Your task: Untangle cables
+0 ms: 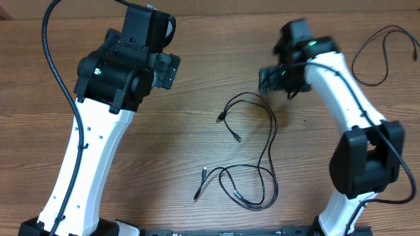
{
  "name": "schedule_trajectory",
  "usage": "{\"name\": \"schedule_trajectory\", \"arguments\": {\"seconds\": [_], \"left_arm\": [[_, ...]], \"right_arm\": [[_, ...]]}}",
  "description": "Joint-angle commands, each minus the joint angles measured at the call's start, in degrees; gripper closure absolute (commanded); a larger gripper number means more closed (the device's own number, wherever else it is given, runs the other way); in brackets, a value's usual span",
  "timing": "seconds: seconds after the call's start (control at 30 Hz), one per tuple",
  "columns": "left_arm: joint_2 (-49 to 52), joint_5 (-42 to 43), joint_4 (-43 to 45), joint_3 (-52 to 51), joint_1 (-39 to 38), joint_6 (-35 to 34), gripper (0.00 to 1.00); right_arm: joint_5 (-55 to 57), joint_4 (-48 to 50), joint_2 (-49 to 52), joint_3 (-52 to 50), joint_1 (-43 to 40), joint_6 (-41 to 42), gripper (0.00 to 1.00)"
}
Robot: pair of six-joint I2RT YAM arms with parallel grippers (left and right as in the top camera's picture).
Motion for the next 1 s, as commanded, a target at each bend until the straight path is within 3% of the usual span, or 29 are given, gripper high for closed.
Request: {"name": "schedule_trajectory", "arguments": {"seconds": [0.0, 0.2, 0.6, 0.97], "left_arm": [[0.3, 1.6, 0.2, -0.2, 0.3, -1.0, 0.0], [0.3, 1.6, 0.3, -0.2, 0.3, -1.0, 0.0], [0.3, 4.4, 0.7, -0.2, 0.3, -1.0, 0.0], [0.3, 4.5, -1.1, -0.2, 0.3, -1.0, 0.0]], "right_arm": [[4.2, 1.2, -0.7, -5.0, 2.0, -6.8, 0.32], [3.9, -0.3, -0.7, -10.8, 3.9, -7.8, 0.34], [4.6, -1.2, -0.8, -11.3, 8.7, -10.3, 0.4], [4.6, 11.4, -0.8, -11.4, 10.3, -16.0, 0.39]]}}
